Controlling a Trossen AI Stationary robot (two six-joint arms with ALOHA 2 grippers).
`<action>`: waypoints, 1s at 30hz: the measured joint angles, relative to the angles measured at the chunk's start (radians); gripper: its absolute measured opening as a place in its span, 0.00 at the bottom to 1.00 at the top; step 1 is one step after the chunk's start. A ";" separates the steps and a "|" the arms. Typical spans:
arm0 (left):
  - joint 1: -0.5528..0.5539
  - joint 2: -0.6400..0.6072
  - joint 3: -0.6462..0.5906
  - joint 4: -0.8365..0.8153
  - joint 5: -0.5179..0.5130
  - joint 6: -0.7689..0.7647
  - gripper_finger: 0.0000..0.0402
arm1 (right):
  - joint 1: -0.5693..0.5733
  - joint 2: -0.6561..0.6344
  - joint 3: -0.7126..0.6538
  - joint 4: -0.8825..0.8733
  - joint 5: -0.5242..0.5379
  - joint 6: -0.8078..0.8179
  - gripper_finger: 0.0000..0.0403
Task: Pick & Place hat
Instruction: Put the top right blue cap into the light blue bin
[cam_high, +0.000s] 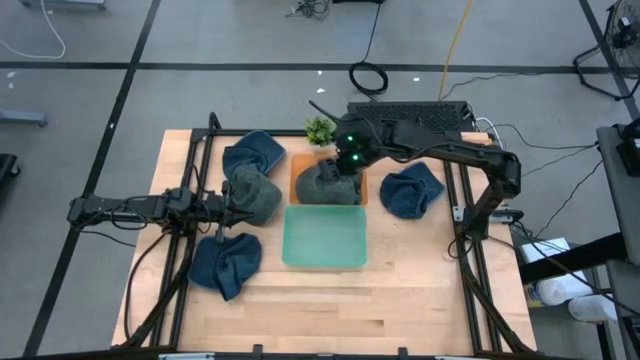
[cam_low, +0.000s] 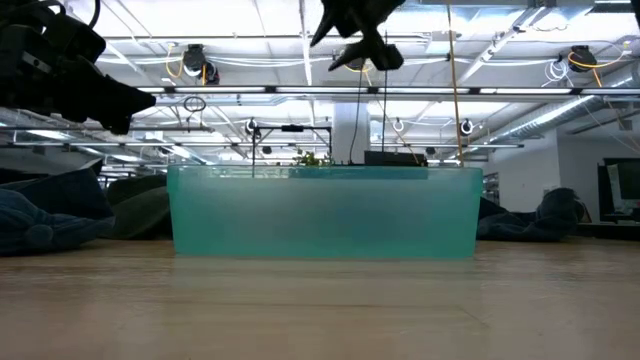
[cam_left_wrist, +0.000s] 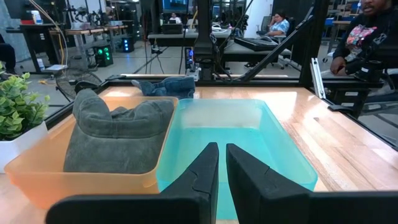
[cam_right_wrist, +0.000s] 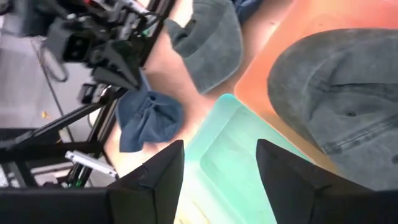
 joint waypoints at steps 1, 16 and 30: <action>0.000 0.000 0.000 0.000 0.000 0.000 0.09 | 0.005 -0.007 0.000 0.000 -0.001 -0.010 0.49; 0.000 0.000 0.000 0.000 0.000 0.000 0.09 | 0.097 -0.075 -0.001 0.001 -0.136 -0.117 0.72; 0.000 0.000 0.000 0.000 0.000 0.000 0.09 | 0.156 -0.079 -0.002 -0.137 -0.229 -0.211 0.70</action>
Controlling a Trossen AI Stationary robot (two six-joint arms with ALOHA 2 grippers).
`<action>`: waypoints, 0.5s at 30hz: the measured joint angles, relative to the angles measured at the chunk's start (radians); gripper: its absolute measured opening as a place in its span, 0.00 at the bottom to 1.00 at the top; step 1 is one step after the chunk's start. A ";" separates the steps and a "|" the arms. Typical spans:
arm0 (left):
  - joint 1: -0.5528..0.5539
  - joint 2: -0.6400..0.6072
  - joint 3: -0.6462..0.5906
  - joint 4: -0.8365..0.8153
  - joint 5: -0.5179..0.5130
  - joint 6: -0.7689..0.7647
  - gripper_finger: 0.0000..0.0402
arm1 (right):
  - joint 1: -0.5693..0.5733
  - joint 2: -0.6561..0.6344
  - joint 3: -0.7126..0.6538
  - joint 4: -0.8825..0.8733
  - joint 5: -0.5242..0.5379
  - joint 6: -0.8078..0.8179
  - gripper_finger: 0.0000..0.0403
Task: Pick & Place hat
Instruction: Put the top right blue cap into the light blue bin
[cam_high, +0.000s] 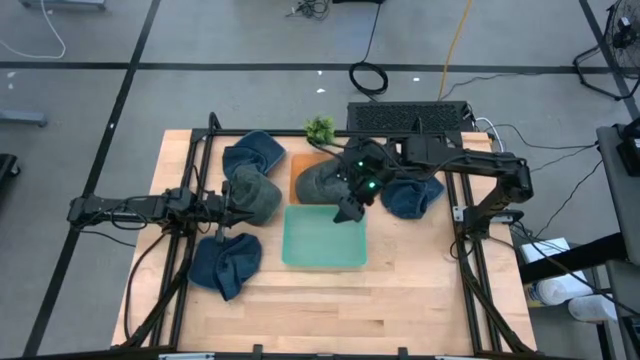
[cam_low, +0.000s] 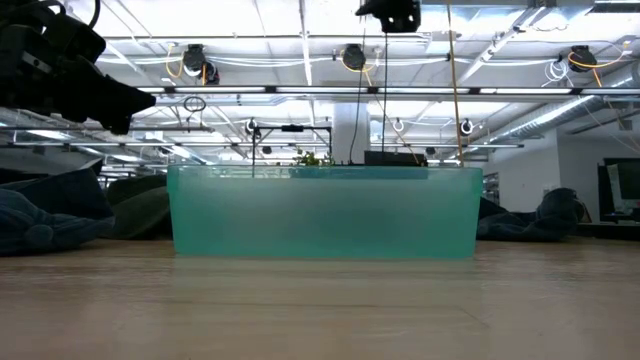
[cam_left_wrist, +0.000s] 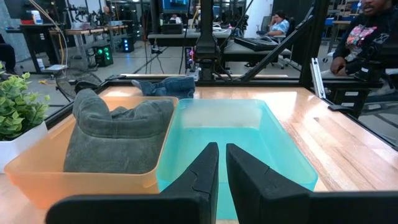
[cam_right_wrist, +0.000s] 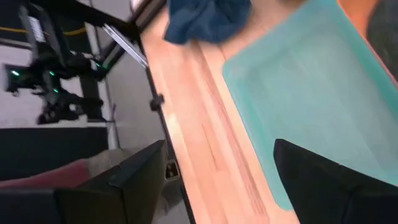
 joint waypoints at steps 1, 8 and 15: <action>0.000 0.000 0.000 0.000 0.000 0.000 0.09 | 0.000 -0.005 0.000 -0.023 0.007 0.000 0.70; 0.000 0.000 0.000 0.000 0.000 0.000 0.09 | -0.001 -0.030 0.000 -0.120 0.109 -0.003 0.70; 0.000 0.000 0.000 0.000 0.000 0.000 0.09 | -0.002 -0.052 0.000 -0.174 0.183 0.028 0.70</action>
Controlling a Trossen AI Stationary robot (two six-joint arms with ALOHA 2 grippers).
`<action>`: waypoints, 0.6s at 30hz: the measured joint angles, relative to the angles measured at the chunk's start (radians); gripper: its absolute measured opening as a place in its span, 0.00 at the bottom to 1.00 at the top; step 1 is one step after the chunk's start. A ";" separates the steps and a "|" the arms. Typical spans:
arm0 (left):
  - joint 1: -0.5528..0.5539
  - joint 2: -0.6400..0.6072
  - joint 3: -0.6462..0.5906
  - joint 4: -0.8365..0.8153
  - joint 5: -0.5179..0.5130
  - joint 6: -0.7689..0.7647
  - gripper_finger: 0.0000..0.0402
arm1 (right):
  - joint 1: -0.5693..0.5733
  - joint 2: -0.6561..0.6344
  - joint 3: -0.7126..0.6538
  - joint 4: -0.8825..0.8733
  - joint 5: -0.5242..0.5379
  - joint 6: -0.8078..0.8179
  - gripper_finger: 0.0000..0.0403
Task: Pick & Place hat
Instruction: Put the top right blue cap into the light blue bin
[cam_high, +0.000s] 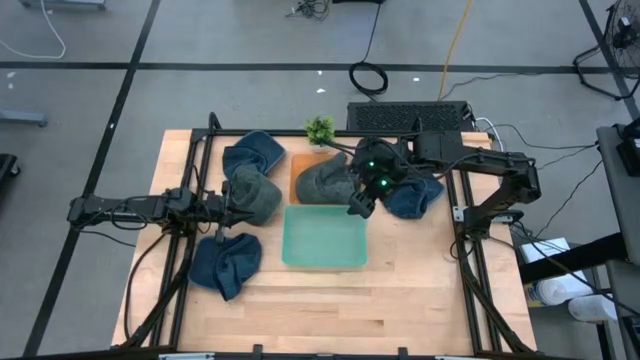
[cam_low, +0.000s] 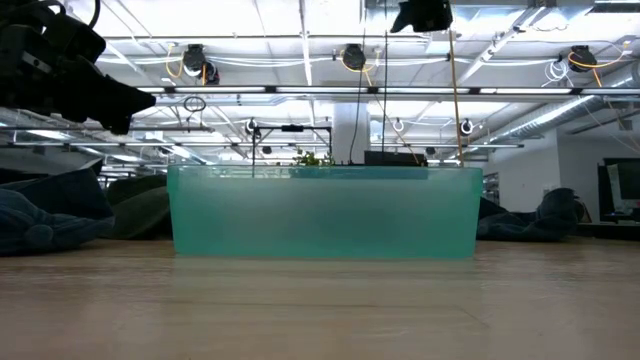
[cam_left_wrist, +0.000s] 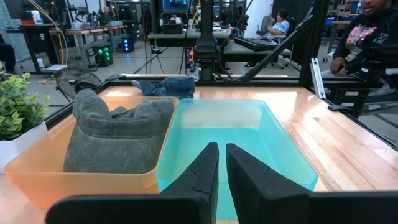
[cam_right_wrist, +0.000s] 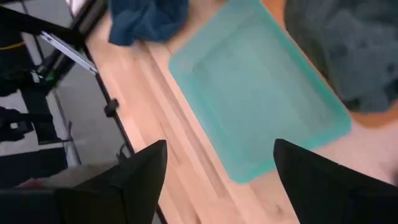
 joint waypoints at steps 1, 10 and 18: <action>0.000 0.000 0.000 0.000 0.000 0.000 0.09 | -0.004 -0.004 0.000 -0.018 0.000 0.001 0.70; 0.000 0.000 0.000 0.000 0.000 0.000 0.09 | -0.039 -0.008 0.000 -0.175 0.175 0.025 0.70; 0.000 0.000 0.000 0.000 0.000 0.000 0.09 | -0.061 -0.009 0.000 -0.292 0.274 0.019 0.70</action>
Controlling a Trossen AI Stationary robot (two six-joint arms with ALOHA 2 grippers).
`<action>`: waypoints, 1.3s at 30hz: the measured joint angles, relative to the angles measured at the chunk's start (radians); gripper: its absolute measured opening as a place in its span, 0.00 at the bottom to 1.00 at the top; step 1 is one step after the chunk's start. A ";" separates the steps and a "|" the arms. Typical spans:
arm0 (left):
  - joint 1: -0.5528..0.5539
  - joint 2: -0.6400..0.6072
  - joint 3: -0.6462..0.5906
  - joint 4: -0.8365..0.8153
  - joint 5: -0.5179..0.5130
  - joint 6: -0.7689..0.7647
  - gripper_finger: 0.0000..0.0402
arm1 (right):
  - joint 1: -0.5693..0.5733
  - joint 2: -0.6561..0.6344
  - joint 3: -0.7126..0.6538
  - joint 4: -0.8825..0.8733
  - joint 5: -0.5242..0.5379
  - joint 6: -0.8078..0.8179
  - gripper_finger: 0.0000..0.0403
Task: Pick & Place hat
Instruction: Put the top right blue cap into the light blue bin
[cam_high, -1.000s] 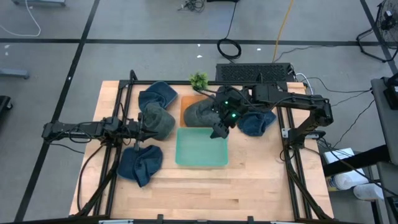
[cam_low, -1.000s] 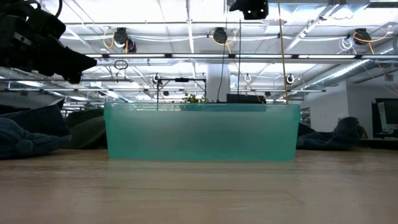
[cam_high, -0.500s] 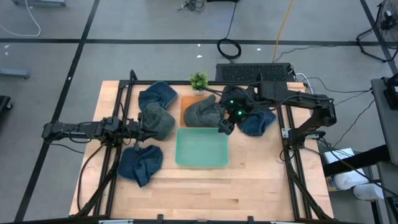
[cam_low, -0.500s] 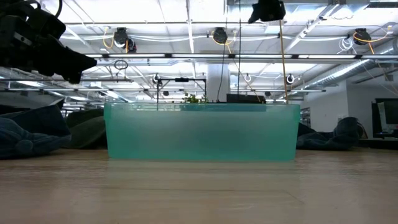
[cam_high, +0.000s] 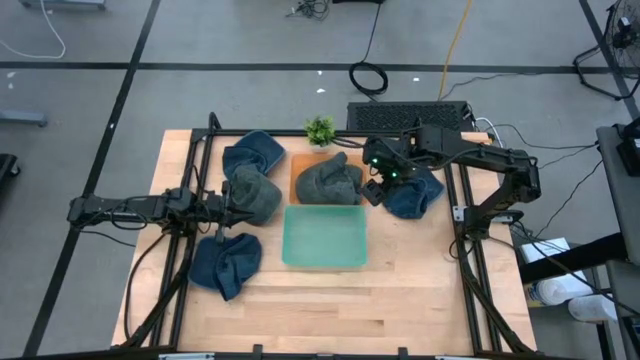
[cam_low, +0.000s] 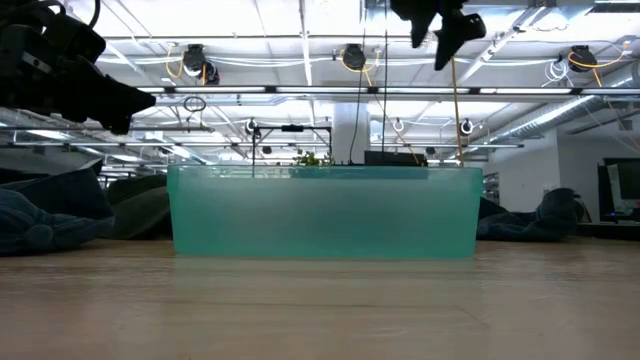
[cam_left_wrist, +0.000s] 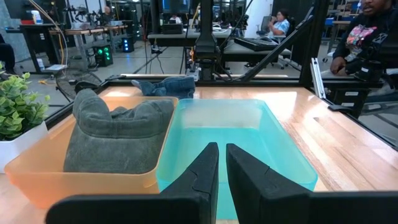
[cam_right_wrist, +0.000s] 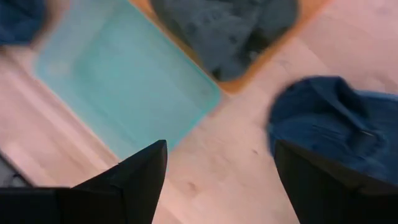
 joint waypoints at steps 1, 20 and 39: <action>0.000 0.000 0.000 0.000 0.000 0.000 0.09 | 0.000 0.000 0.000 -0.023 0.014 -0.006 0.70; 0.000 0.000 0.000 0.000 0.000 0.000 0.09 | -0.124 -0.079 -0.188 -0.017 0.010 -0.134 0.70; 0.000 0.000 0.000 0.000 0.000 0.000 0.09 | -0.129 -0.115 -0.586 0.334 0.014 -0.161 0.70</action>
